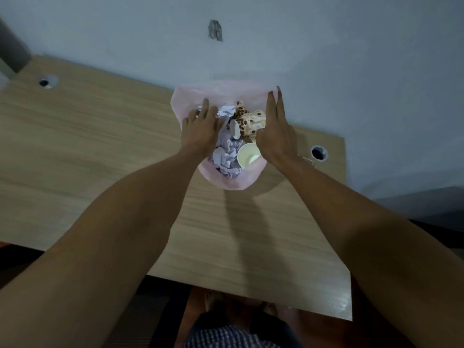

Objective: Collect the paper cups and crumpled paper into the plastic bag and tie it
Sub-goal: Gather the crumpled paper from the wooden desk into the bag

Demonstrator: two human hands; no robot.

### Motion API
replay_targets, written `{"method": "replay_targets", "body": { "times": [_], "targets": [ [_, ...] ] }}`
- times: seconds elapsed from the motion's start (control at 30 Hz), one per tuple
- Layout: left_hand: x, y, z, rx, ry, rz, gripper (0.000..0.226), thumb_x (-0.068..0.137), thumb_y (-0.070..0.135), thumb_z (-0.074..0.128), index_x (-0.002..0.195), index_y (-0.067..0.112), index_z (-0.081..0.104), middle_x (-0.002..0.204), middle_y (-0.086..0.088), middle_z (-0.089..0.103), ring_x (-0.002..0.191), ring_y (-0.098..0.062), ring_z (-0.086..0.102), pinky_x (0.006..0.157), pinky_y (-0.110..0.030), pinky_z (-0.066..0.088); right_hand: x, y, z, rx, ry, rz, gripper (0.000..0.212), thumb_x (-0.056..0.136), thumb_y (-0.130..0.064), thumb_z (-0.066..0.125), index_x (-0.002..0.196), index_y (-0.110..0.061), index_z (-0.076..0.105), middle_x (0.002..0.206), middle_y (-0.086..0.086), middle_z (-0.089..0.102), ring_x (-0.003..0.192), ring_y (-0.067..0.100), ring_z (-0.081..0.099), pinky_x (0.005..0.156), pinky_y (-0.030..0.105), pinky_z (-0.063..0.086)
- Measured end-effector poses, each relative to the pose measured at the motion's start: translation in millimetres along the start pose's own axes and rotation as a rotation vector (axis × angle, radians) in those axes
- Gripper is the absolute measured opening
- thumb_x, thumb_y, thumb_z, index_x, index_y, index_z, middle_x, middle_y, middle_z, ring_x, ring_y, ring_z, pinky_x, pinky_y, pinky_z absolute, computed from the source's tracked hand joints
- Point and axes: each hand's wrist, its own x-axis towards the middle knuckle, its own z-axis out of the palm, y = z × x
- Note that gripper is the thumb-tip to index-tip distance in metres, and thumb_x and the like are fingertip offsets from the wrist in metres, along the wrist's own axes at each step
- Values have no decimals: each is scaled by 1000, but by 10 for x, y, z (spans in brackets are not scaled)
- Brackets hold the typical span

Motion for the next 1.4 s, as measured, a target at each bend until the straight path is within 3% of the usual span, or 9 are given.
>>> {"method": "replay_targets", "body": {
  "times": [0.3, 0.43, 0.53, 0.67, 0.77, 0.93, 1.1, 1.3, 1.4],
  "targets": [
    [-225, -206, -165, -248, 443, -314, 49, 87, 38, 60, 129, 15, 46, 147, -15, 41, 134, -34, 43, 105, -48, 36, -28, 41, -35, 17, -40, 34, 93, 86, 7, 53, 164, -18, 8, 172, 5, -5, 76, 33, 61, 59, 41, 52],
    [-215, -224, -268, -1018, 109, -805, 91, 87, 35, 71, 154, 11, 15, 135, -17, 55, 103, -29, 63, 80, -39, 54, -16, 19, -39, -1, -65, 69, 91, 88, 4, 51, 163, -28, 11, 172, 7, 3, 84, 38, 62, 65, 39, 50],
    [-196, -169, -333, -1258, -149, -1027, 76, 83, 46, 70, 146, 17, 40, 127, -7, 61, 90, -20, 62, 60, -30, 40, -26, 17, -46, 82, -63, 118, 82, 91, 2, 50, 161, -32, 23, 163, 14, 28, 112, 42, 59, 82, 42, 50],
    [-199, -105, -368, -1283, -277, -1005, 49, 88, 41, 66, 129, 16, 56, 103, -7, 63, 91, -23, 61, 69, -32, 47, -12, 44, -107, 250, -71, 201, 56, 92, -4, 54, 147, -15, 54, 139, 15, 61, 128, 36, 55, 102, 39, 46],
    [-197, -88, -471, -1361, -202, -989, 53, 84, 43, 72, 128, 17, 58, 115, -9, 66, 104, -28, 66, 95, -44, 55, 11, 68, -188, 319, -60, 338, 45, 93, -11, 55, 137, -15, 63, 140, 9, 63, 126, 32, 59, 105, 40, 48],
    [-167, -54, -849, -1502, -95, -853, 48, 88, 42, 60, 127, 14, 67, 118, -7, 73, 108, -28, 70, 100, -46, 53, 59, 100, -473, 462, 39, 363, 38, 93, -13, 54, 129, -17, 68, 137, 10, 61, 121, 28, 62, 100, 31, 48],
    [-123, 31, -1323, -1345, -2, -804, 5, 91, 16, 62, 85, 16, 63, 73, -3, 59, 62, -18, 56, 58, -26, 51, 69, 129, -891, 494, 124, 405, 32, 95, -19, 46, 113, -32, 70, 127, 7, 45, 98, 35, 68, 94, 42, 56],
    [-91, 164, -1807, -1157, 17, -625, 16, 80, 6, 66, 72, 19, 64, 53, -4, 54, 50, -20, 50, 52, -26, 49, -26, 245, -1452, 520, 130, 494, 46, 85, 7, 48, 109, -31, 57, 118, 7, 36, 88, 41, 66, 70, 48, 63],
    [-54, 239, -1988, -1054, 58, -559, 19, 79, -1, 65, 68, 14, 62, 60, -9, 56, 52, -23, 53, 44, -24, 51, -63, 360, -1690, 508, 88, 591, 55, 87, 1, 57, 130, -27, 38, 125, 10, 34, 89, 37, 65, 45, 31, 57]
  ]
}}
